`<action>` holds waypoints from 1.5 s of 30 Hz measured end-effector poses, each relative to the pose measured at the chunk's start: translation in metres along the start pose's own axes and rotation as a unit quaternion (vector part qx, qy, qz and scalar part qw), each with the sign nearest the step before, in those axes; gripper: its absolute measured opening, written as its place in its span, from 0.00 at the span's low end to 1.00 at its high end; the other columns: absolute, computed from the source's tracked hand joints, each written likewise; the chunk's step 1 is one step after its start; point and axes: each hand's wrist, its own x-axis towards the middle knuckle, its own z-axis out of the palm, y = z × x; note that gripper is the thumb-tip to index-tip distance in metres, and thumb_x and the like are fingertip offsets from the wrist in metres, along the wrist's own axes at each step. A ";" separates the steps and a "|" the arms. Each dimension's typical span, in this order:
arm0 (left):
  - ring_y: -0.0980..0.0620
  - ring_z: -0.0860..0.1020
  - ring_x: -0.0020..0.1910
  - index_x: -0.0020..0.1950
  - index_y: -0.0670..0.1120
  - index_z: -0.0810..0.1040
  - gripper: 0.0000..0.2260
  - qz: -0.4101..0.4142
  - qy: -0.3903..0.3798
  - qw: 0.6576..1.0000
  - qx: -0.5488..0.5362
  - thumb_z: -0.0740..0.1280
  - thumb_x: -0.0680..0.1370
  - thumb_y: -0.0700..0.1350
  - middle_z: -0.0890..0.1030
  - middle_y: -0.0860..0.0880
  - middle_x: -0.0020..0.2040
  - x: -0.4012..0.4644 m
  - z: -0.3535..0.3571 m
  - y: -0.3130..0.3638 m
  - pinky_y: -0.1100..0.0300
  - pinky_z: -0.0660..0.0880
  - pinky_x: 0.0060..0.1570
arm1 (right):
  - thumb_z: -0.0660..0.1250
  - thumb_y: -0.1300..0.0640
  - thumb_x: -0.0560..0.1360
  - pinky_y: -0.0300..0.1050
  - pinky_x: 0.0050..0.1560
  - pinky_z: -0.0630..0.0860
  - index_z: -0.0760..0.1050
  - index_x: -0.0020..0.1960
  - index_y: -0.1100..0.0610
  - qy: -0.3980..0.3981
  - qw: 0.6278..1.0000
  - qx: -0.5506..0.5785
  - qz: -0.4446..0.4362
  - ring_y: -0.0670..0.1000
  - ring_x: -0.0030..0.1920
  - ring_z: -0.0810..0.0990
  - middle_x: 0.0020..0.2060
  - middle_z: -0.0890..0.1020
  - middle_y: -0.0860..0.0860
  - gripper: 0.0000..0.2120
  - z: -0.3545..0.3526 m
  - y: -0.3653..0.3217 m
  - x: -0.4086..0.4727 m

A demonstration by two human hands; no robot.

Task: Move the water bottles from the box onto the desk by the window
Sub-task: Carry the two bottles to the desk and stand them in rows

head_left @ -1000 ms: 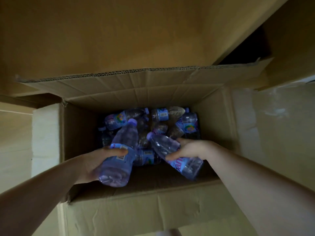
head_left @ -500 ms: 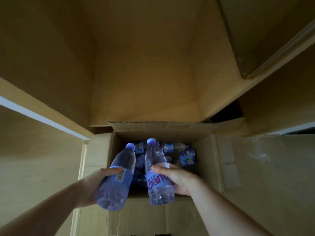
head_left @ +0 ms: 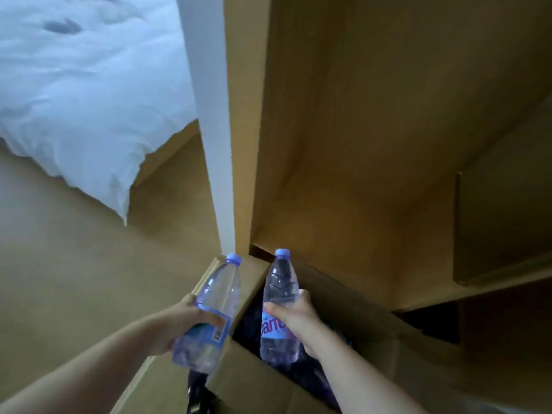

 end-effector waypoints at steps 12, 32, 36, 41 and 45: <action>0.48 0.79 0.40 0.53 0.43 0.66 0.24 0.111 0.257 0.949 -0.142 0.77 0.66 0.35 0.77 0.41 0.50 -0.157 -0.148 -0.003 0.57 0.76 0.34 | 0.78 0.38 0.56 0.50 0.50 0.81 0.61 0.59 0.50 -0.107 0.972 -0.176 -0.117 0.54 0.51 0.81 0.53 0.80 0.51 0.41 0.212 -0.146 -0.065; 0.49 0.77 0.44 0.60 0.43 0.62 0.32 0.111 0.415 0.874 -0.227 0.79 0.64 0.40 0.74 0.47 0.49 -0.278 -0.556 -0.013 0.56 0.75 0.43 | 0.76 0.54 0.69 0.53 0.48 0.82 0.59 0.59 0.54 -0.229 0.915 -0.246 -0.223 0.55 0.47 0.82 0.49 0.77 0.54 0.30 0.624 -0.347 -0.093; 0.46 0.79 0.49 0.60 0.43 0.63 0.34 0.111 0.438 0.864 -0.221 0.80 0.63 0.39 0.75 0.44 0.53 -0.268 -0.625 0.007 0.54 0.77 0.48 | 0.76 0.55 0.69 0.49 0.44 0.81 0.59 0.61 0.55 -0.246 0.902 -0.262 -0.239 0.52 0.45 0.81 0.48 0.76 0.52 0.30 0.699 -0.391 -0.062; 0.48 0.78 0.48 0.60 0.44 0.62 0.32 0.120 0.472 0.833 -0.262 0.79 0.65 0.39 0.74 0.46 0.51 -0.253 -0.722 0.054 0.54 0.77 0.47 | 0.75 0.54 0.71 0.44 0.38 0.78 0.59 0.60 0.54 -0.260 0.883 -0.273 -0.277 0.47 0.42 0.79 0.45 0.74 0.49 0.28 0.795 -0.462 -0.019; 0.51 0.76 0.45 0.59 0.45 0.61 0.31 0.133 0.506 0.805 -0.281 0.78 0.66 0.39 0.73 0.46 0.51 -0.247 -0.800 0.102 0.56 0.76 0.45 | 0.74 0.50 0.70 0.48 0.47 0.80 0.58 0.59 0.52 -0.281 0.848 -0.318 -0.319 0.47 0.46 0.79 0.51 0.74 0.49 0.29 0.868 -0.522 0.008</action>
